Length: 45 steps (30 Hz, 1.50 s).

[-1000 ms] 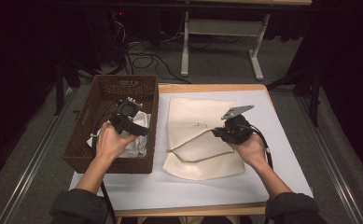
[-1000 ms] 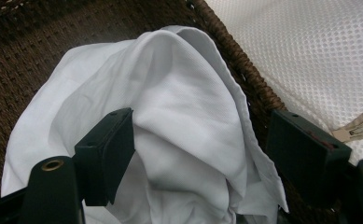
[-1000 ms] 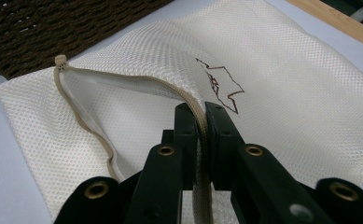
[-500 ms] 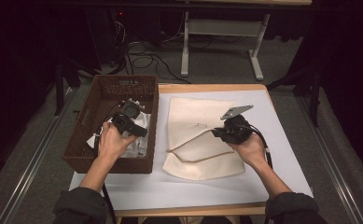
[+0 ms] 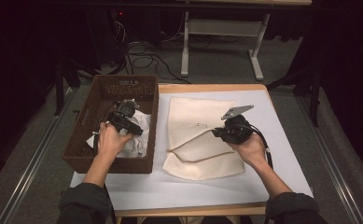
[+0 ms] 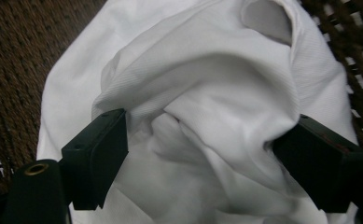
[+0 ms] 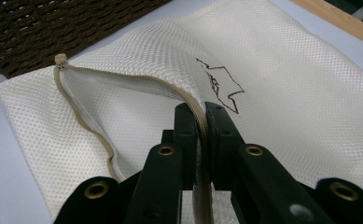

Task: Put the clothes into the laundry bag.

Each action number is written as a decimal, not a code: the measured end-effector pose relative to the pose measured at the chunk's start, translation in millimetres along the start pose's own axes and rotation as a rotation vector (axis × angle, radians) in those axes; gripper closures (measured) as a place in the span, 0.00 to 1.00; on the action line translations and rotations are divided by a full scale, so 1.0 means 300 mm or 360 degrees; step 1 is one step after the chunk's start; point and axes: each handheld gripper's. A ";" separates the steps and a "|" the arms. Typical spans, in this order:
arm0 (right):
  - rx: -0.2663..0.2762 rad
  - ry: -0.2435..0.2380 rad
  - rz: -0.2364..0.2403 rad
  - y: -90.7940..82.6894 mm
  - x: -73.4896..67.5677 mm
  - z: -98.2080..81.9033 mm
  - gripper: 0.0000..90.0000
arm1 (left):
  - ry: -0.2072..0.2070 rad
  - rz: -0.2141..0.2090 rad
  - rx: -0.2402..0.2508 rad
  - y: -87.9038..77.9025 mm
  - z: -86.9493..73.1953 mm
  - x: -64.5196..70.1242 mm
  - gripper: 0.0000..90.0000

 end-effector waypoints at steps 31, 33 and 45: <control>-0.0001 0.0013 -0.0009 0.003 0.008 -0.019 0.94 | -0.0180 -0.0113 -0.0348 0.221 -0.002 -0.045 0.00; -0.0004 0.0018 -0.0010 0.005 0.009 -0.018 0.94 | -0.0192 -0.0127 -0.0347 0.222 -0.003 -0.044 0.02; 0.0002 0.0018 -0.0008 0.014 0.008 -0.018 0.94 | -0.0191 -0.0182 -0.0373 0.184 0.008 -0.030 0.44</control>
Point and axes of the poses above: each handheld gripper's, and its own axes: y roughly forward along the jaws, z roughly out of its top, x roughly to its right, and after that the axes turned 9 degrees about z, right-handed
